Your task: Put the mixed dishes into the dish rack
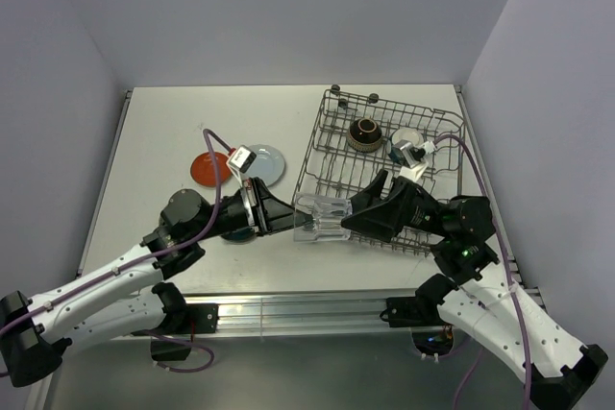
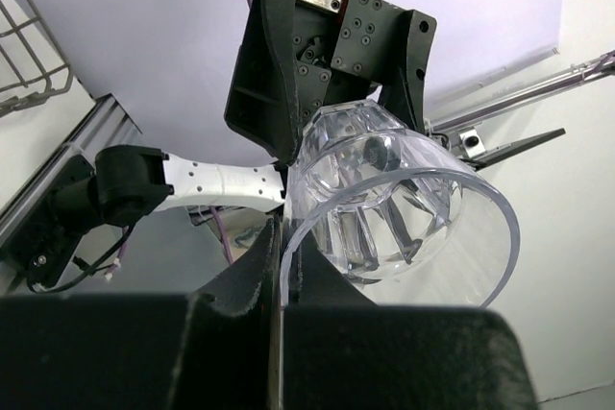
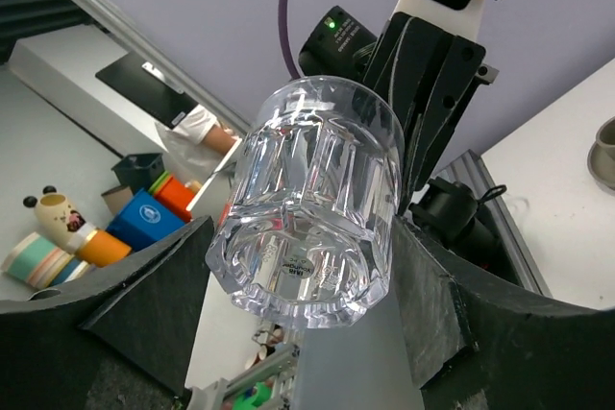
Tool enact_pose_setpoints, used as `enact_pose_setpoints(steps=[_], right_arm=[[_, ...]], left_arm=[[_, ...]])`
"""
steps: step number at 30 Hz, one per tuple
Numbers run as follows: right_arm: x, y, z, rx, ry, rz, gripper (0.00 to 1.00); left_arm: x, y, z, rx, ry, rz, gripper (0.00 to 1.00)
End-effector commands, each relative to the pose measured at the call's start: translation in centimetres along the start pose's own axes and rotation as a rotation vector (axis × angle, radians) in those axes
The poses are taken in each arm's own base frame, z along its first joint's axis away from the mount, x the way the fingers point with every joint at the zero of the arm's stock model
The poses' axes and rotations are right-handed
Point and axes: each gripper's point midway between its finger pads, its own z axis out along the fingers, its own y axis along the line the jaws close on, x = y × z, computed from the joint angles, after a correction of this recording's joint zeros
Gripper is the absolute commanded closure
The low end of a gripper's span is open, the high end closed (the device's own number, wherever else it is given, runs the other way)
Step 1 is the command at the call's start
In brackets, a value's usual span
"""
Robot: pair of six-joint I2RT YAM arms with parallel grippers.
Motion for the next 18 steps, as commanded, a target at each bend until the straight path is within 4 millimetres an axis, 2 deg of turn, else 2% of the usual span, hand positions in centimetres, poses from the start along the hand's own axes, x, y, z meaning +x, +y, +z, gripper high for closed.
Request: enact_pose_setpoints(steps=[1,2,3,4,5,6,7,8,9,10,11,12,13,14,15,16,17,18], right_arm=[[-0.2,1.6,-0.1,-0.046,-0.003,-0.041,0.91],[0.0,0.9,-0.1,-0.012,0.004,-0.019,1.0],[-0.2,0.3,-0.1,0.013,-0.006,-0.044,1.0],[-0.6,0.4,-0.1,0.033,-0.019,-0.065,1.0],[-0.3,-1.1,-0.3,0.112,-0.012,-0.037,1.0],[-0.4,-1.8,-0.5,0.15,-0.016,-0.08,1.0],[-1.6,-1.9,-0.5,0.194,-0.059,-0.109,1.0],[-1.3,-3.9,-1.0,0.296,-0.049,-0.078,1.0],[-1.5,-4.9,-1.3,0.357,-0.052,-0.115,1.0],[-3.0,-5.5,-1.6,0.426,-0.11,-0.14,1.0],[-2.7,-7.1,-2.4,0.516,-0.104,-0.117,1.0],[-3.0,-8.2,-3.1,0.584,-0.113,-0.146,1.0],[-4.2,-8.8,-3.7,0.656,-0.161,-0.167,1.0],[-4.0,-10.1,-4.5,0.727,-0.154,-0.155,1.0],[-4.4,-10.4,-5.0,0.768,-0.162,-0.177,1.0],[-4.8,-10.9,-5.6,0.816,-0.174,-0.185,1.0],[-4.9,-13.0,-7.4,0.956,-0.175,-0.189,1.0],[-5.4,-13.1,-8.2,1.017,-0.185,-0.198,1.0]], left_arm=[[-0.6,-1.7,0.2,0.065,-0.01,0.028,1.0],[-0.7,-1.5,0.2,0.055,-0.011,0.027,0.95],[-1.0,-1.4,0.2,0.043,-0.017,0.033,0.85],[-1.0,-0.8,0.0,0.008,-0.019,0.026,0.7],[-1.7,-0.1,-0.1,-0.032,-0.054,0.026,0.44],[-2.4,0.0,-0.2,-0.065,-0.08,0.056,0.37],[-2.4,1.7,-0.9,-0.165,-0.088,0.041,0.31],[-3.8,3.0,-1.4,-0.245,-0.159,0.046,0.1],[-4.7,2.9,-1.9,-0.286,-0.192,0.078,0.09],[-5.2,3.5,-2.7,-0.341,-0.219,0.079,0.08],[-5.4,5.7,-4.0,-0.457,-0.236,0.053,0.07],[-6.9,5.7,-4.8,-0.517,-0.309,0.067,0.07],[-7.4,6.5,-5.7,-0.584,-0.337,0.064,0.06],[-7.1,8.5,-7.4,-0.708,-0.342,0.042,0.06],[-8.5,8.5,-8.4,-0.766,-0.414,0.055,0.06],[-8.9,9.3,-9.3,-0.836,-0.441,0.052,0.06],[-9.6,9.3,-10.2,-0.885,-0.48,0.044,0.06],[-9.2,10.8,-11.9,-0.994,-0.479,0.033,0.07]])
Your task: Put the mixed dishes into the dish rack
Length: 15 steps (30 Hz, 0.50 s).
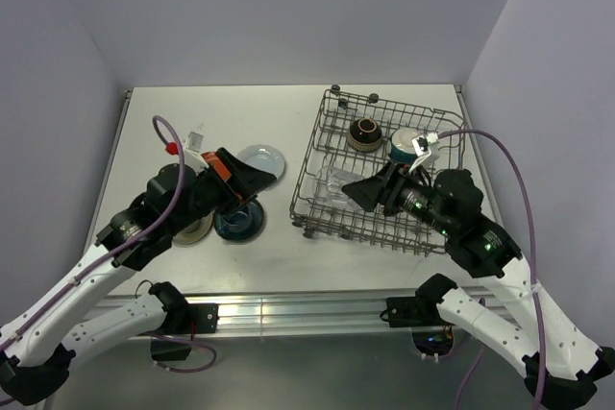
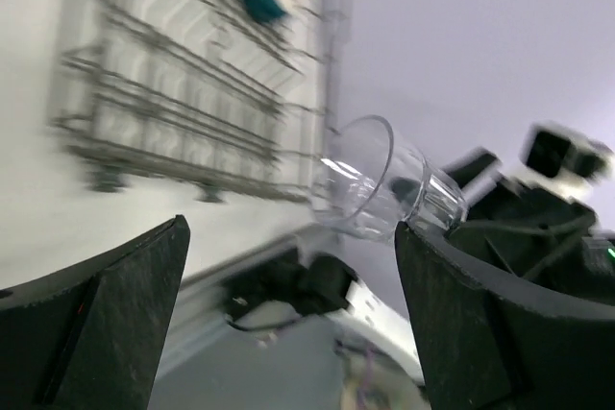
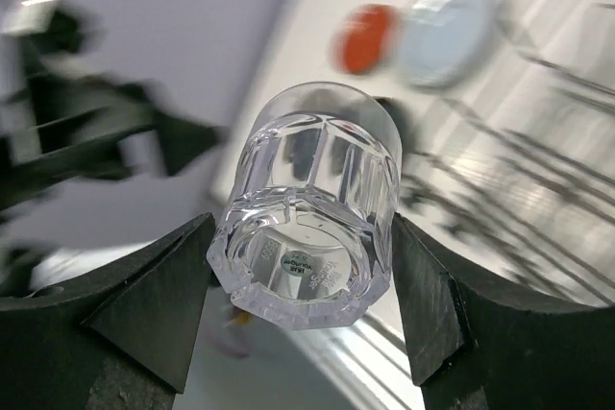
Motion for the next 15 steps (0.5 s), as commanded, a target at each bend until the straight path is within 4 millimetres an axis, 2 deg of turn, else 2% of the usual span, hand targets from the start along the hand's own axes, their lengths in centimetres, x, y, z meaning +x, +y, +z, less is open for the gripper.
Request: enact_pose_setpoints(steps=[1,2,3,5,6,7,11,15], right_arm=[[-0.8,-7.9,-1.5,0.456,-0.008,-0.09,1.0],[-2.0,-10.2,-2.4,0.598,-0.061,-0.123,1.0],[-2.5,-11.2,-3.1,0.674,-0.069,-0.143,1.0],[-2.2,-14.3,-4.7,0.866,-0.031,-0.183,1.0],[-3.0,-15.5,-5.8,0.959,-0.064,-0.206,1.0],[-2.7,-16.6,-6.5,1.026,-0.036,-0.217,1.0],[-3.1,-19.3,-8.1,1.155,-0.019,-0.23,1.0],[-3.4,-21.3,-8.4,1.212,0.013,-0.198,1.0]], left_arm=[[-2.7,7.6,-1.3,-0.392,-0.128,0.068,0.07],[-2.9,8.0,-1.3,-0.42,-0.135,0.074,0.07],[-3.0,9.0,-1.2,-0.465,-0.134,0.081,0.07],[-2.9,9.7,-1.0,-0.48,-0.125,0.083,0.07],[-3.0,9.3,-0.6,-0.456,-0.131,0.08,0.07],[-2.8,9.3,-0.5,-0.446,-0.121,0.074,0.08],[-3.9,10.1,-0.2,-0.475,-0.159,0.067,0.08],[-5.1,11.0,0.4,-0.544,-0.158,0.084,0.09]])
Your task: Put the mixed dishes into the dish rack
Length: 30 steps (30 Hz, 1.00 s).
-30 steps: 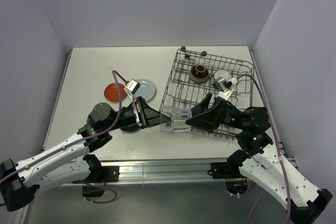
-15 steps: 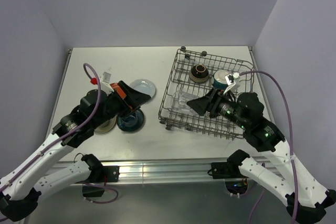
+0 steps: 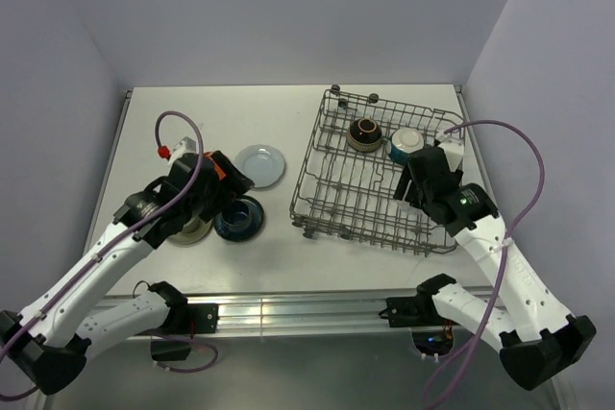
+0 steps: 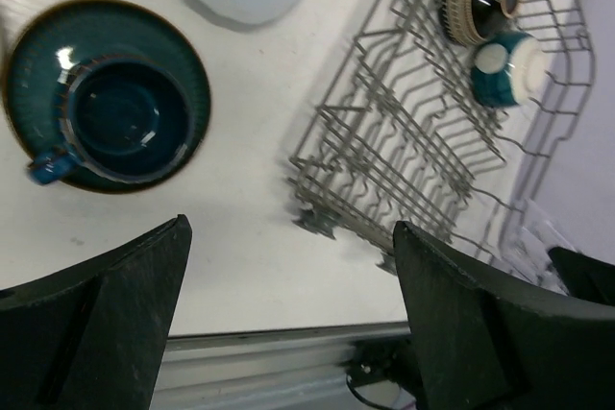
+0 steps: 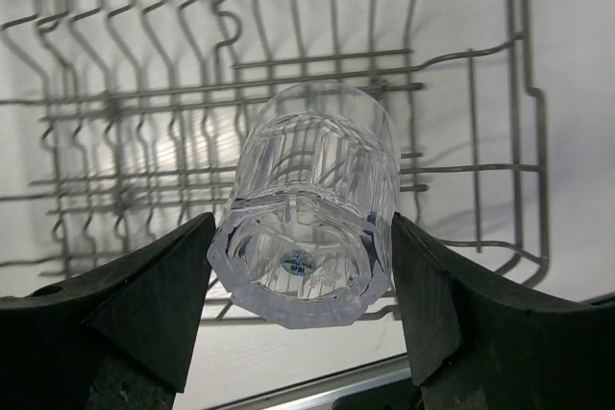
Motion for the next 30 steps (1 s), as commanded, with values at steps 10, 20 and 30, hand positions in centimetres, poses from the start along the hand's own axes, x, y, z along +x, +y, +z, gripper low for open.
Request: enact_pose_setpoints(steps=[10,20,30], right_arm=[[1.0,-2.6,6.6,0.168,0.158,-0.02,1.0],[2.6,-2.0,9.3,0.153,0.246,-0.006,0.9],[3.1,-2.0,9.6,0.149,0.254,-0.016,0.3]], left_arm=[[-3.6,0.2,3.6,-0.086,0.01,0.008,0.09],[-4.7,1.2,8.3,-0.138,0.083,-0.036,0.11],[-6.2,2.2,11.7,-0.195,0.104,-0.086,0.11]])
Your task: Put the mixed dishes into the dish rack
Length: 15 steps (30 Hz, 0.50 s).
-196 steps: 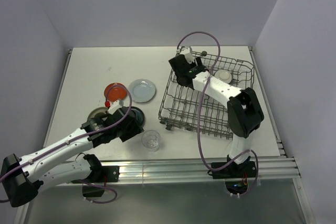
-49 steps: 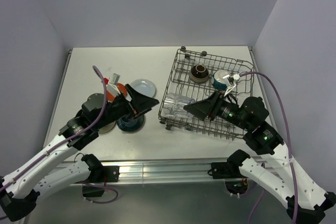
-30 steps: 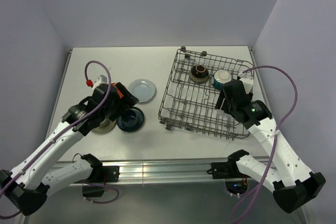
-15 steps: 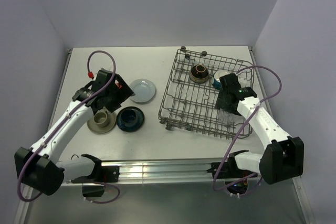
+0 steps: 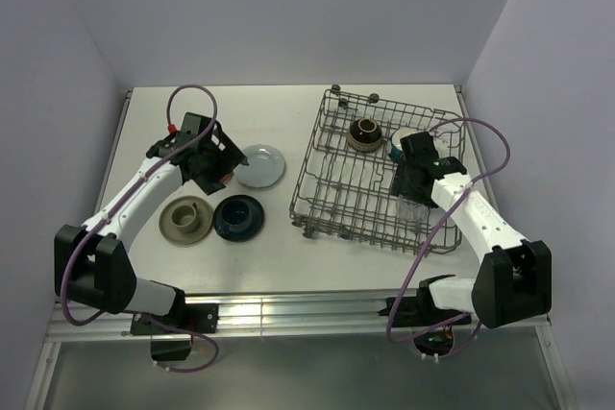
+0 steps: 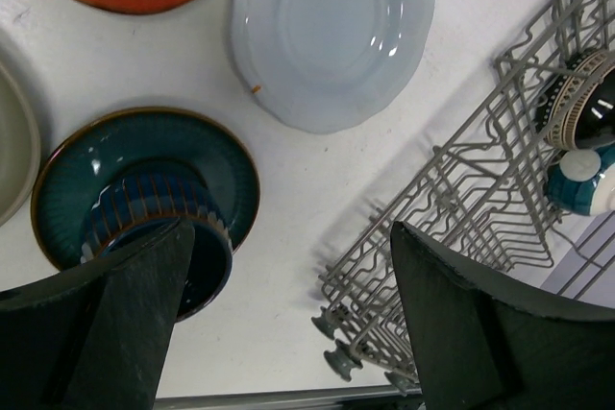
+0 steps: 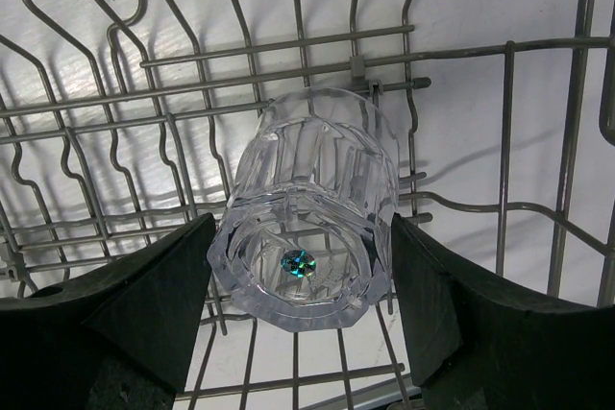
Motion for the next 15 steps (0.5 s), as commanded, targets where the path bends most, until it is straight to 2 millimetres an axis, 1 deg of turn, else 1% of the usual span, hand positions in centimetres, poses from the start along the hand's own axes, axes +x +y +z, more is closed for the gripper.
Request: enact_pose_setpoints(steps=[1,3,4,5,7,9,10,15], right_arm=[[-0.6,0.1,0.0,-0.01,-0.031,0.007,0.25],[-0.6,0.1,-0.2,-0.017,-0.034,0.009,0.2],[-0.7,0.0,-0.7,-0.022,-0.043,0.014,0.11],[-0.8,-0.1,-1.0,-0.023,-0.054,0.016,0.07],[-1.0,0.1,-2.0,-0.046,-0.08,0.018,0.04],[-1.2,0.4,-2.8,-0.068,-0.098,0.014,0.02],[-1.2,0.3,-3.4,-0.075,-0.11,0.018,0.01],[-1.6,0.5,-5.6,-0.108,-0.155,0.021,0.0]], left_arm=[[-1.9,-2.0,0.0,0.056,-0.026,0.0,0.11],[-1.9,-1.9,0.9,0.044,-0.011,-0.003,0.11],[-2.0,-1.7,1.2,0.038,-0.007,-0.006,0.12],[-2.0,-1.6,1.5,0.032,-0.002,-0.008,0.12],[-1.6,-0.8,2.1,0.003,0.004,-0.017,0.12],[-1.5,-0.2,2.2,-0.006,-0.001,-0.023,0.13],[-1.1,0.5,2.4,-0.023,0.001,-0.026,0.13],[-0.2,2.1,1.7,-0.033,0.002,-0.031,0.14]])
